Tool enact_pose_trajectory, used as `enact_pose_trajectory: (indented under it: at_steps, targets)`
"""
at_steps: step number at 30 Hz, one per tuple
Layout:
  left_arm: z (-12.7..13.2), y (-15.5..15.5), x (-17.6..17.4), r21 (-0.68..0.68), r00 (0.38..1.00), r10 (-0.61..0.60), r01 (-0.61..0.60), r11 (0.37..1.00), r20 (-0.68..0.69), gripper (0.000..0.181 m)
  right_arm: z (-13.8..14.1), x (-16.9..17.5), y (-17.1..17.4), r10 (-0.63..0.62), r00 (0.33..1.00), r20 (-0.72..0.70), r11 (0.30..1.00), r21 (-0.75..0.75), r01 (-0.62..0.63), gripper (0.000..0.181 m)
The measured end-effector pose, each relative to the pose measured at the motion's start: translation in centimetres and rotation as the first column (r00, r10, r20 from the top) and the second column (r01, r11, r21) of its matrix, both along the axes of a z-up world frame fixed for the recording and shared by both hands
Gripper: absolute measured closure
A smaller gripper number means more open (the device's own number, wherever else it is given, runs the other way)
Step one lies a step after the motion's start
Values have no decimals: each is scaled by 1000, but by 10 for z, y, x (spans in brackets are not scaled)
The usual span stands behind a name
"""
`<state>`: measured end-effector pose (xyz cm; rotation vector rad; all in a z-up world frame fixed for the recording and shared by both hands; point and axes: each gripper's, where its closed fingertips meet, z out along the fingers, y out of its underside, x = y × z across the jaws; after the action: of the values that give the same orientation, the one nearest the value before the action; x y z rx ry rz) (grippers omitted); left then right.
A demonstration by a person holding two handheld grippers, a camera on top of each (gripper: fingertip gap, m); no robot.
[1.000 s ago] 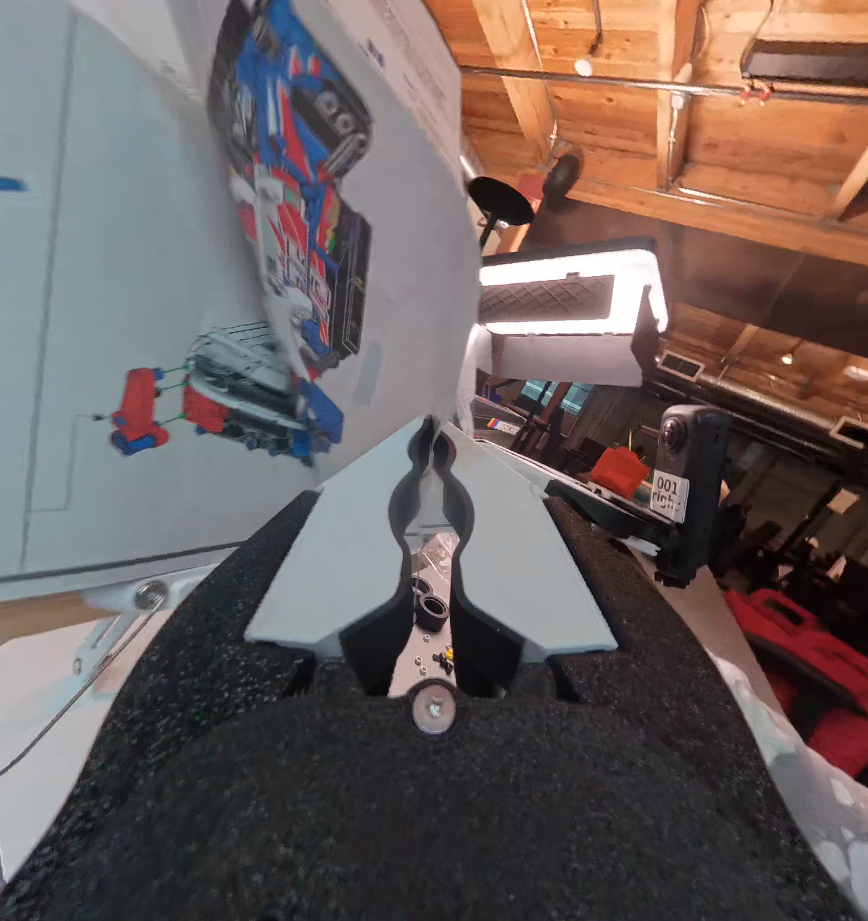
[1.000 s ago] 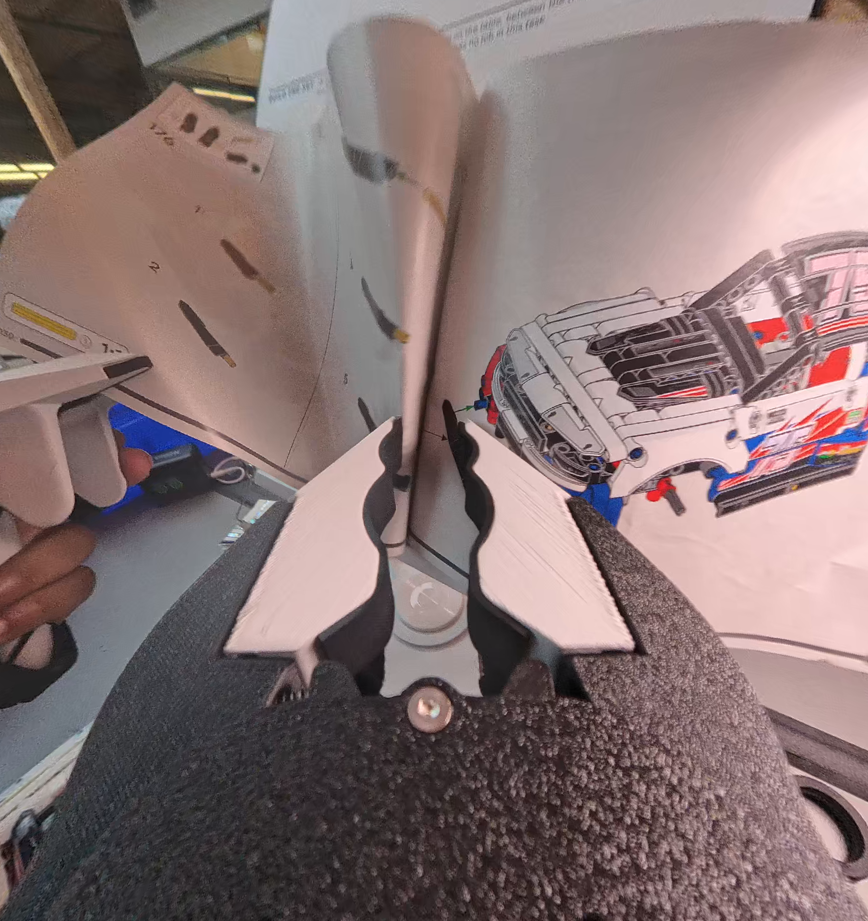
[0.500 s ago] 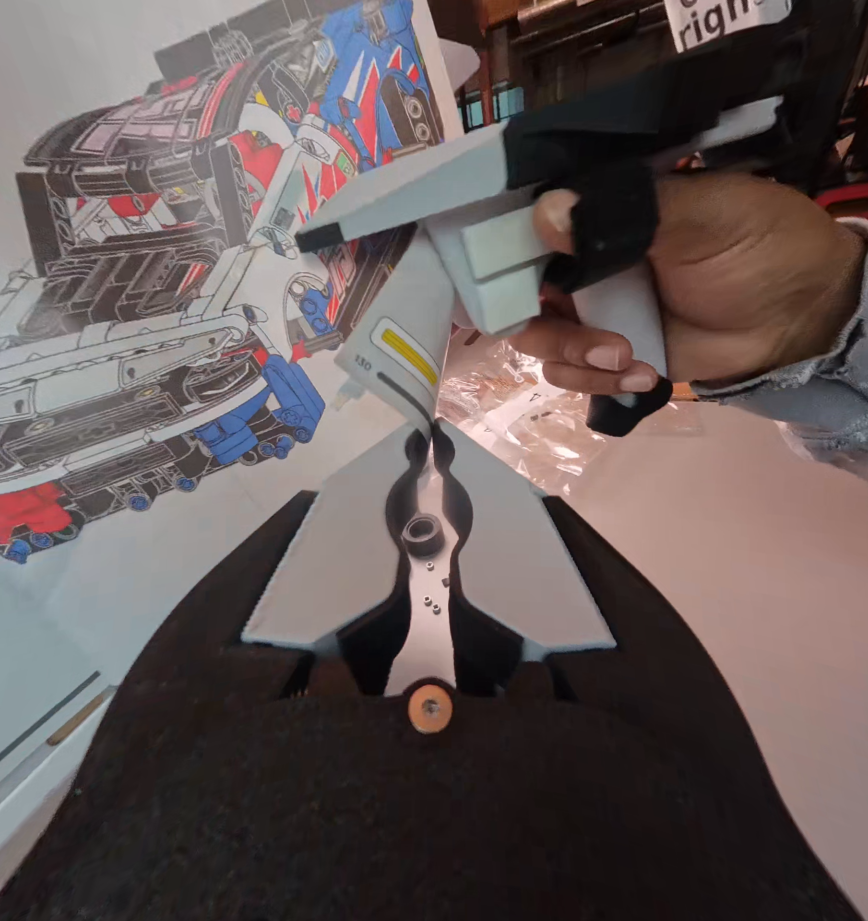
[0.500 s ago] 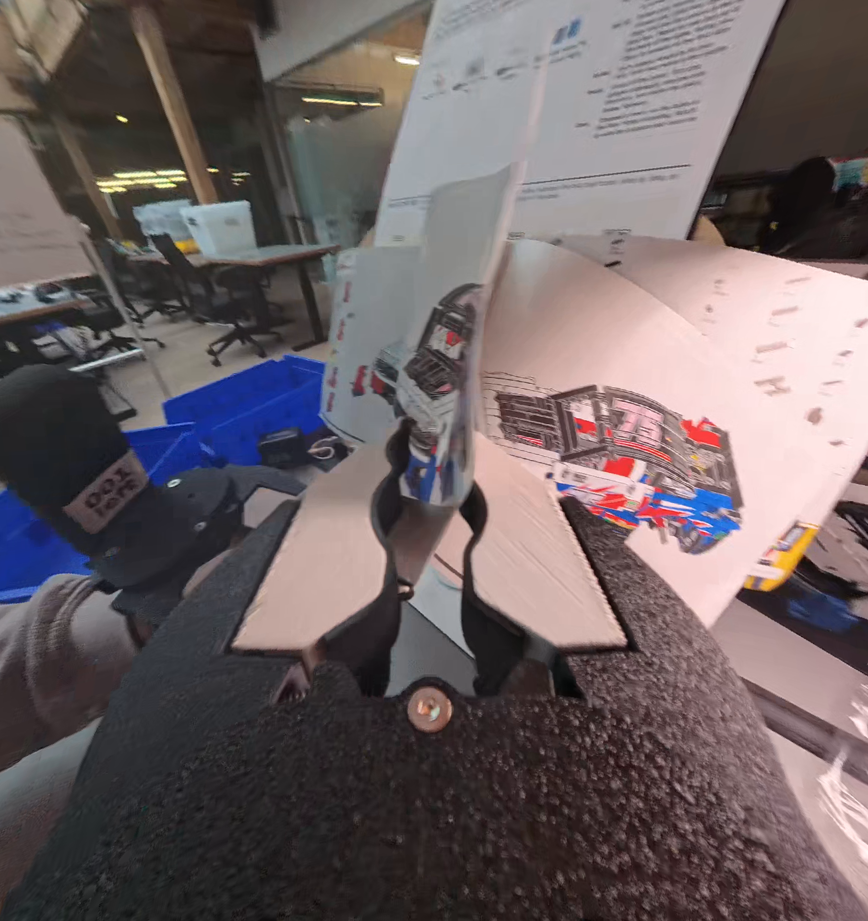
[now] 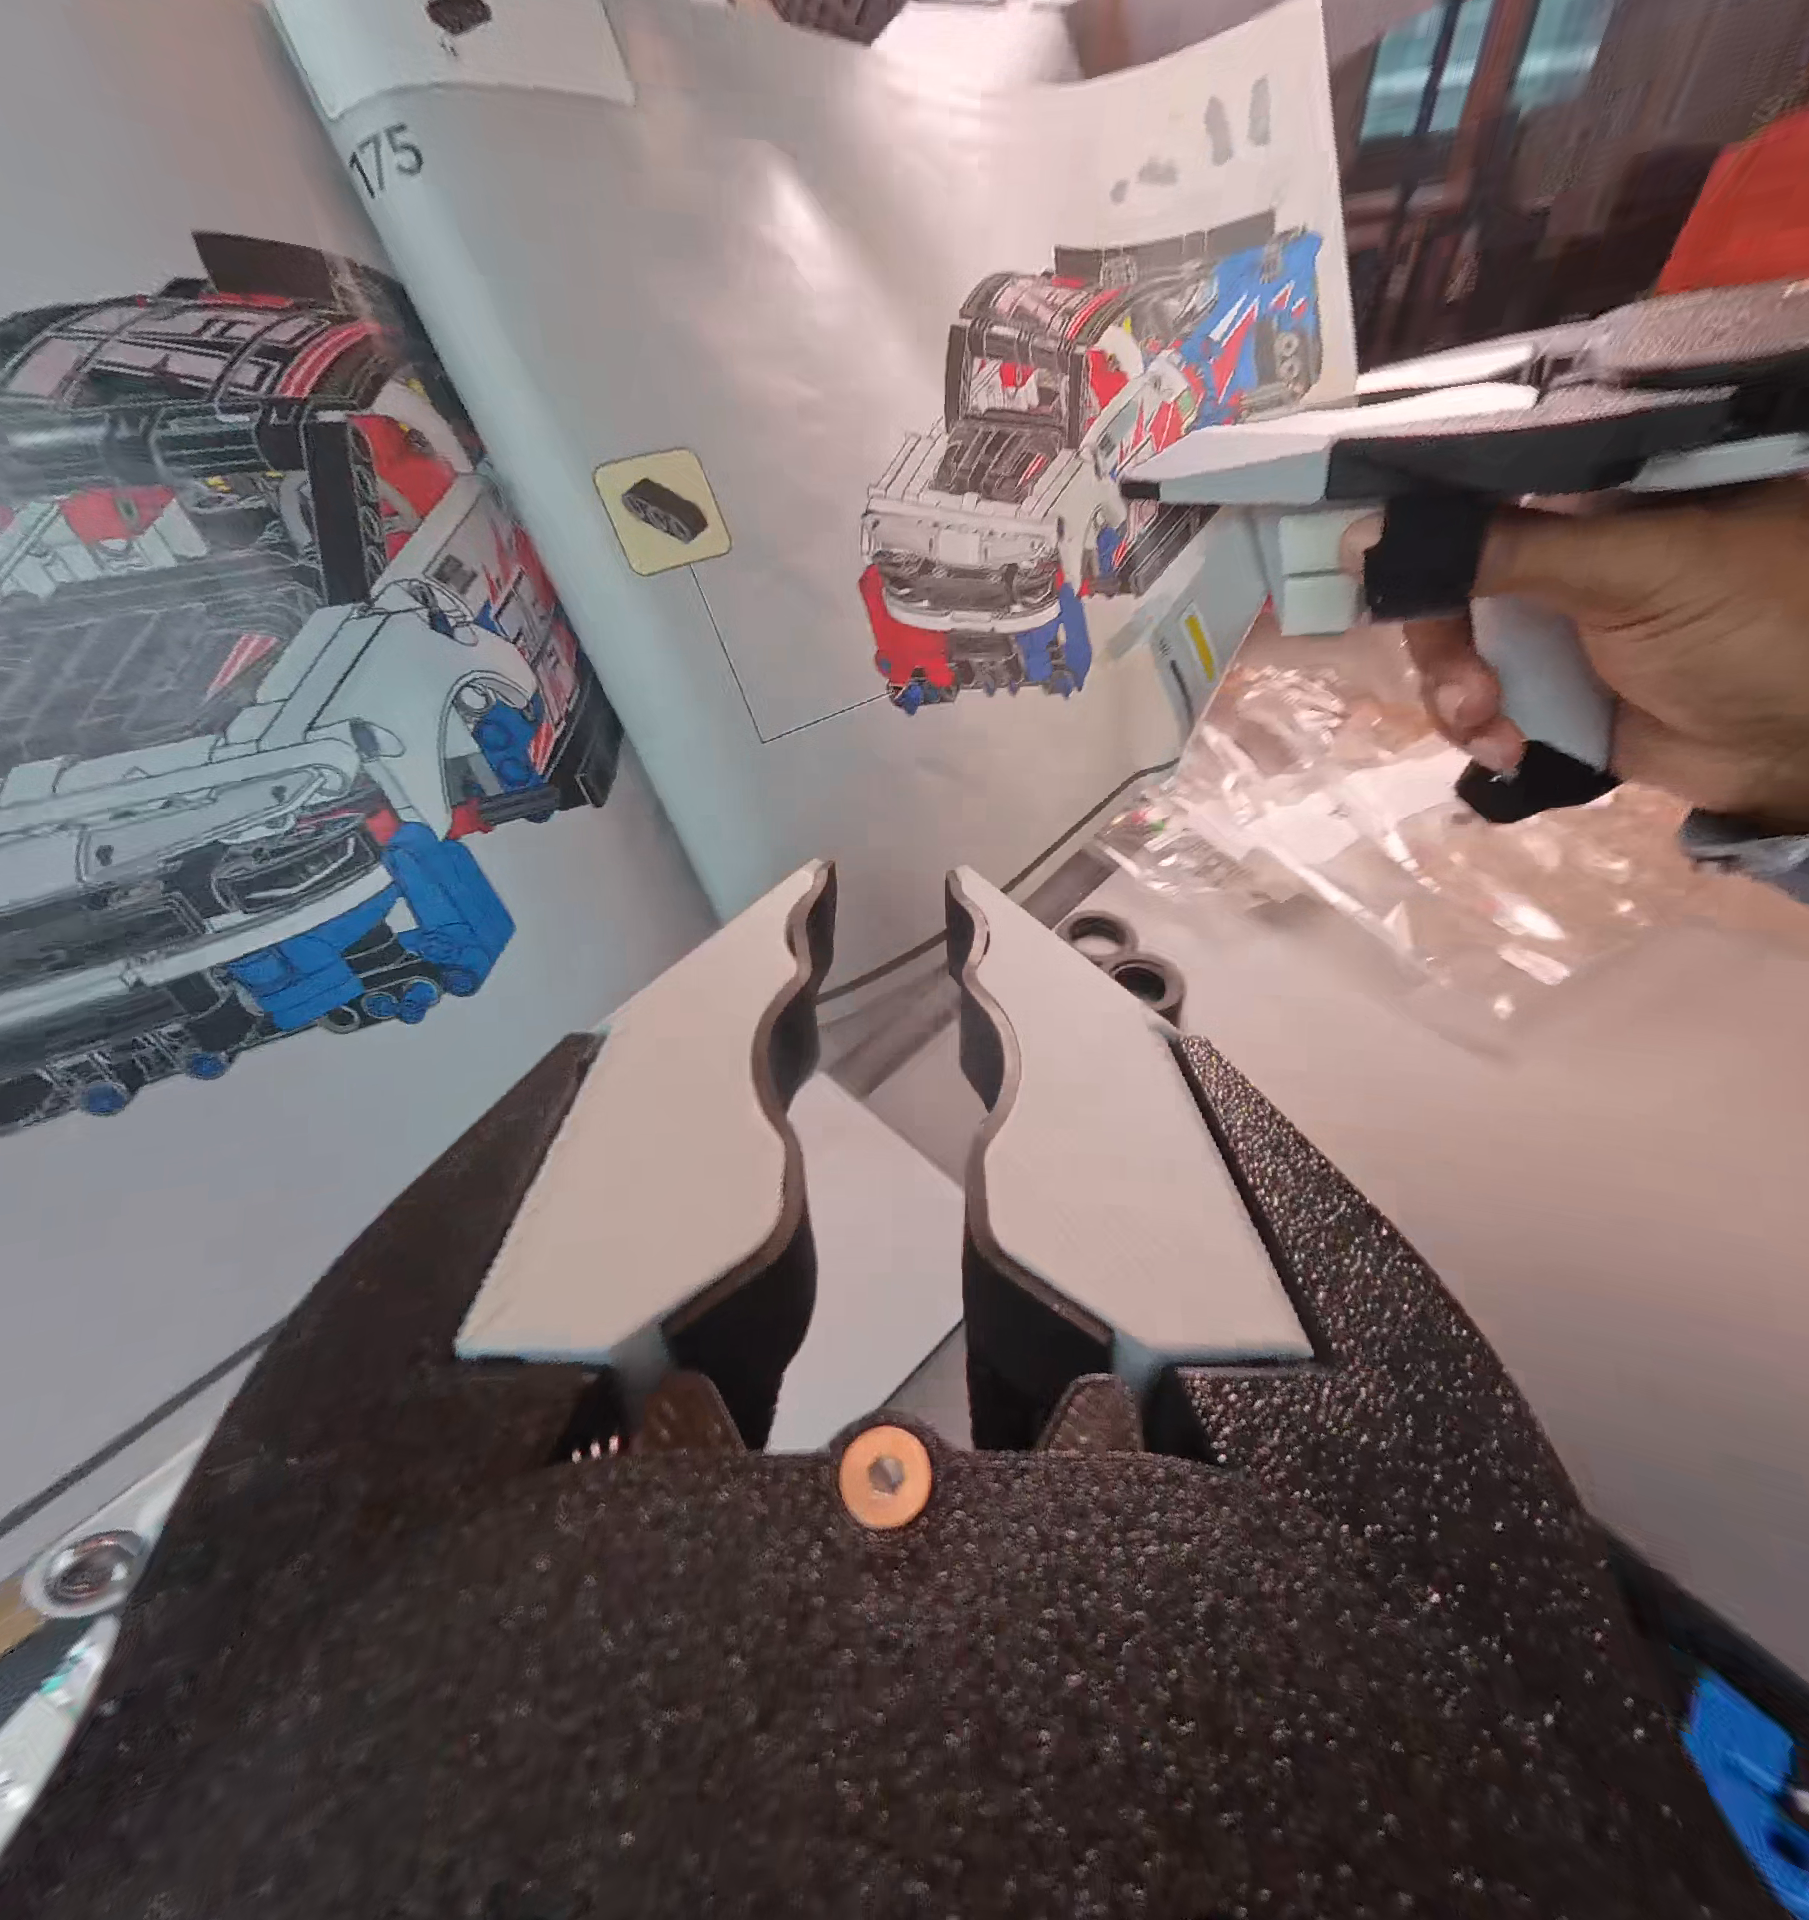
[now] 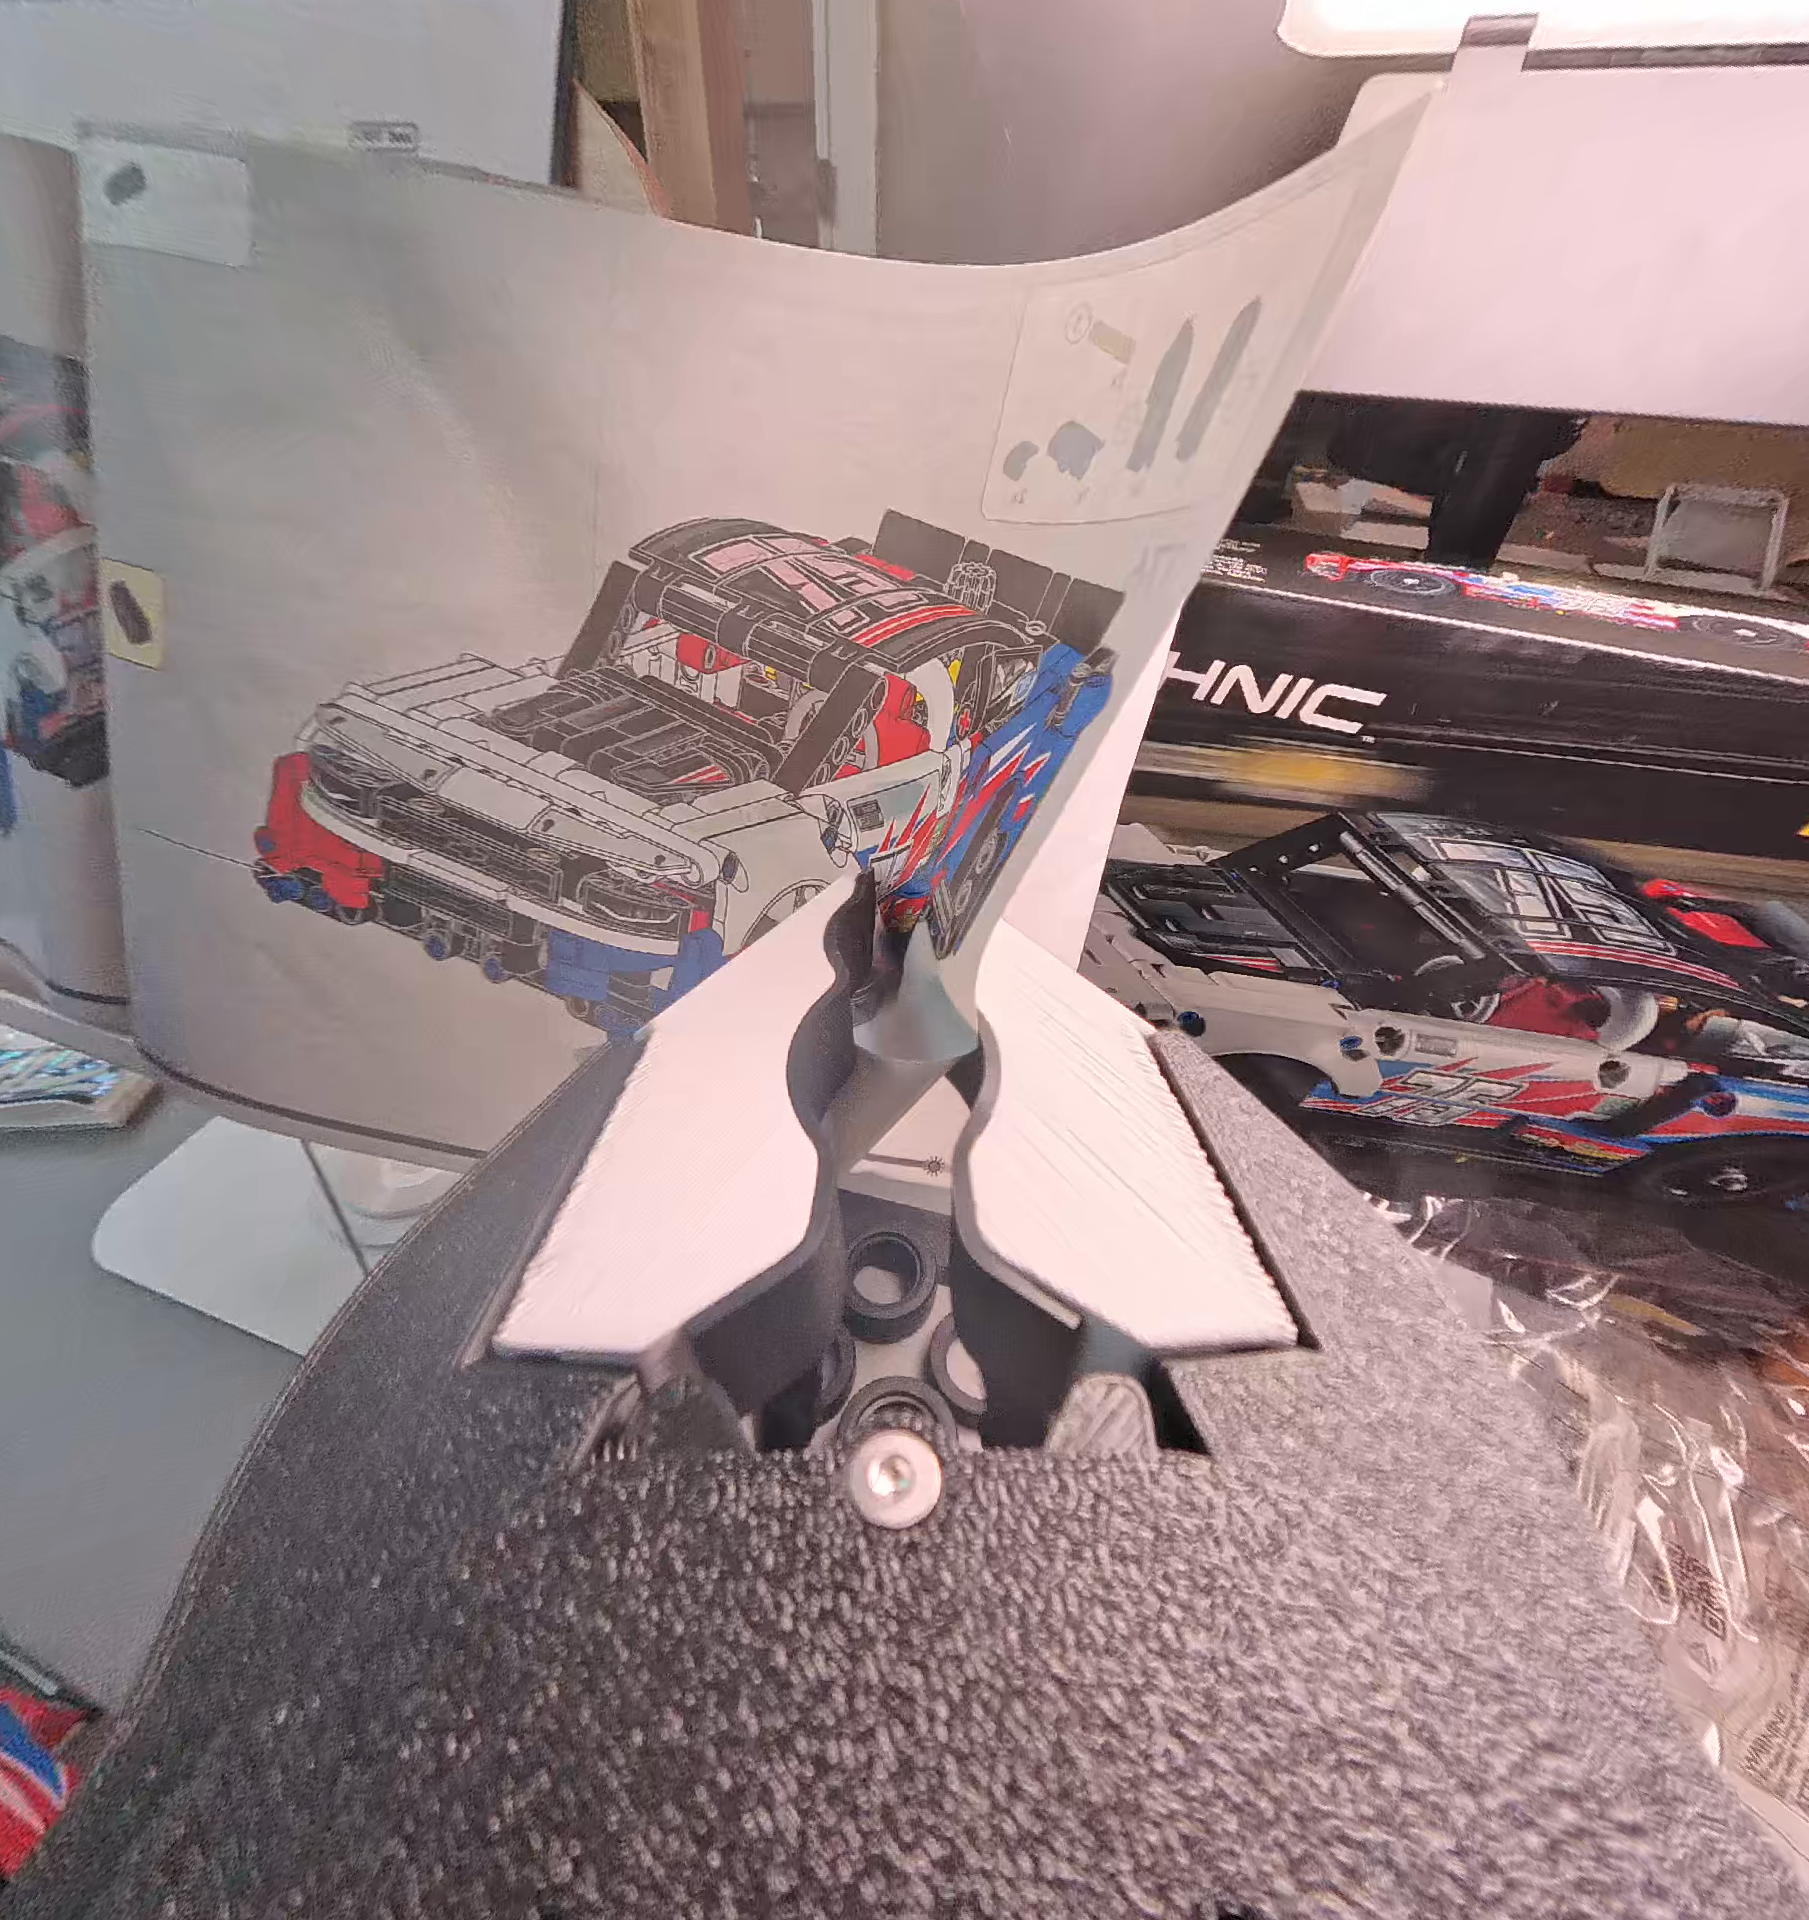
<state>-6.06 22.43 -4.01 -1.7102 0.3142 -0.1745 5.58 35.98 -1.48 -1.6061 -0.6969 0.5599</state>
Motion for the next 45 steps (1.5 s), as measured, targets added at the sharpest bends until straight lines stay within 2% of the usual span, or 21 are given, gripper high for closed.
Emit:
enact_pose_trajectory:
  at_steps: [1,4,7,9,10,13,17,20,21,24,25,28,31,34,40,45]
  targets:
    - [-4,6,-2,-18,998,19,-20,1000,-59,165,-4,-2,5,-10,1000,9,1000,-4,10,170]
    - [-13,23,-8,-48,971,89,-102,994,-223,177,-15,3,22,-80,996,38,996,-23,81,154]
    - [-16,34,-10,-68,944,128,-155,986,-303,181,-21,32,37,-236,971,46,972,-8,237,150]
    - [-18,38,-10,-83,933,137,-174,981,-332,181,-12,49,27,-295,955,-15,953,71,296,148]
    - [-18,39,-10,-84,929,140,-179,980,-341,181,-6,52,15,-286,957,-48,950,119,289,148]
    - [-20,42,-10,-82,925,139,-179,980,-355,181,-15,26,-34,-144,989,-29,966,214,147,153]
    - [-21,42,-9,-94,929,123,-165,982,-348,181,-78,-44,-93,50,986,162,977,196,-82,138]
    - [-27,40,-7,-129,935,86,-138,982,-345,181,-118,-87,-106,95,953,289,974,172,-150,130]
    - [-28,40,-7,-129,932,82,-135,982,-353,181,-124,-96,-105,98,944,316,972,174,-159,131]
    - [-29,39,-9,-115,917,75,-130,985,-393,181,-136,-105,-94,71,915,396,969,189,-157,169]
    - [-29,39,-9,-114,911,71,-128,985,-407,181,-134,-103,-90,44,909,415,964,220,-147,180]
    - [-30,40,-9,-122,905,59,-121,985,-421,181,-117,-80,-83,-120,858,500,913,396,-103,181]
    - [-31,43,-8,-143,915,48,-114,983,-400,181,-93,-67,-84,-353,727,590,755,638,-152,181]
    - [-30,44,-8,-155,921,41,-109,982,-386,181,-86,-66,-80,-465,632,619,634,732,-250,181]
    - [-31,42,-9,-151,916,36,-104,983,-400,181,-55,-73,-71,-515,611,601,532,783,-321,174]
    - [-30,42,-10,-151,919,36,-103,983,-394,181,-55,-77,-63,-479,643,598,550,775,-311,172]
